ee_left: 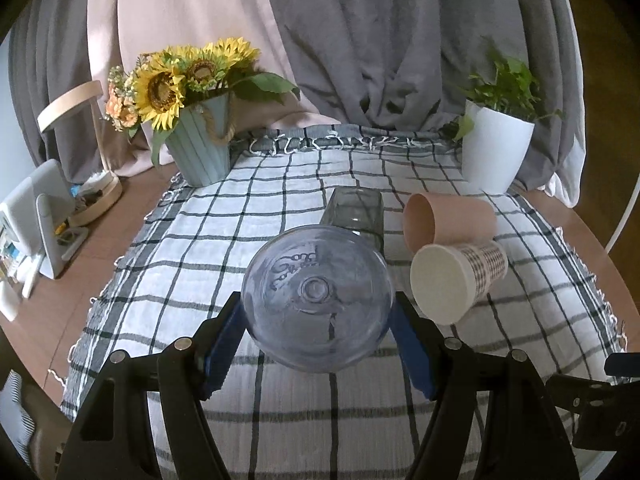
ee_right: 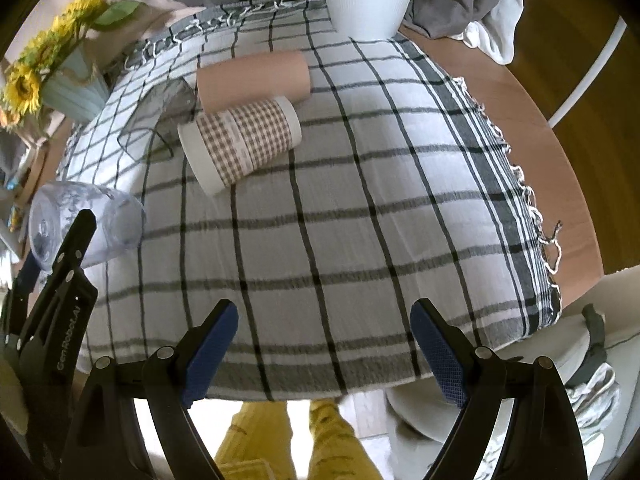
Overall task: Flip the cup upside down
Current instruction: 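Grasp the upturned jar with the left tool and straighten it on the cloth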
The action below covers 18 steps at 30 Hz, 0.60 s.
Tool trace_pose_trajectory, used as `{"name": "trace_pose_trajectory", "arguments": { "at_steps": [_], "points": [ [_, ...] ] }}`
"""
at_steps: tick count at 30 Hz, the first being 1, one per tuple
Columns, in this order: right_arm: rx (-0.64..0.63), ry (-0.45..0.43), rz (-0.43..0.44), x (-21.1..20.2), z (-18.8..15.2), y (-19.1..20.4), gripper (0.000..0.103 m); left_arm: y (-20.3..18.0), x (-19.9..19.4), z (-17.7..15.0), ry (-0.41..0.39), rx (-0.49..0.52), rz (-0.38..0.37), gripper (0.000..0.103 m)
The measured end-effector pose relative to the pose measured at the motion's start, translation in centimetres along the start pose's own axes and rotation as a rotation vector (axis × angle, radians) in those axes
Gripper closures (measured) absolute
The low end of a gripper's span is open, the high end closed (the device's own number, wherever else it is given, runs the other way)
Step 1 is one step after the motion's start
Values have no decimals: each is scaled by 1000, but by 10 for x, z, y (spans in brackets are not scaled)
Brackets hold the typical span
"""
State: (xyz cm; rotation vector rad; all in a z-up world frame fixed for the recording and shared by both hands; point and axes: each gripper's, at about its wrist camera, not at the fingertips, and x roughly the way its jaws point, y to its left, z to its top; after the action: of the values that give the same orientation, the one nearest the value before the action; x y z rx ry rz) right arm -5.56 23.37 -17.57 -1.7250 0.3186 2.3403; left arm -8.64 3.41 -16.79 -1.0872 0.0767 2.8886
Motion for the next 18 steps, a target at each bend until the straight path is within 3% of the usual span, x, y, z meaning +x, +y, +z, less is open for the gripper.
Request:
{"name": "trace_pose_trajectory", "arguments": {
  "at_steps": [18],
  "points": [
    [38,-21,24,-4,25,15,15,14,28,29,97,-49,-54,32]
  ]
}}
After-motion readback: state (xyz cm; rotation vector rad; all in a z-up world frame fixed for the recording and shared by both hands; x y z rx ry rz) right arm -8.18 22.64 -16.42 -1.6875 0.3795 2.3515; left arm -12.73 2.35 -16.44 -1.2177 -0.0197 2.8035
